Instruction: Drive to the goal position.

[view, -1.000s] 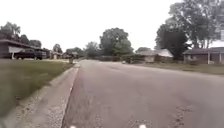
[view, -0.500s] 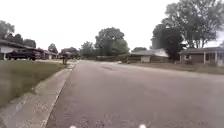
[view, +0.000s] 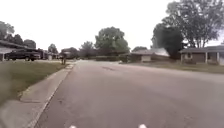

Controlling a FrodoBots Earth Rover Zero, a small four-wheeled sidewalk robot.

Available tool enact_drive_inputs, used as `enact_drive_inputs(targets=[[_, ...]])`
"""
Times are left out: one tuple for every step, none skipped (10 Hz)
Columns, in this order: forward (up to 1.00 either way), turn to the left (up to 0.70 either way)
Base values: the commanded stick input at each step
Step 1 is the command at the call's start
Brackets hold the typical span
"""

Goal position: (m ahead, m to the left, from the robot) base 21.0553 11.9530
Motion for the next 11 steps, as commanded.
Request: enact_drive_inputs(targets=[[0.70, 0.19], [0.70, 0.35], [0.70, 0.35], [0.70, 0.35], [0.70, 0.35], [0.70, 0.30], [0.70, 0.11], [0.70, 0.00], [0.70, 0.00], [0.70, 0.00], [0.70, 0.00]])
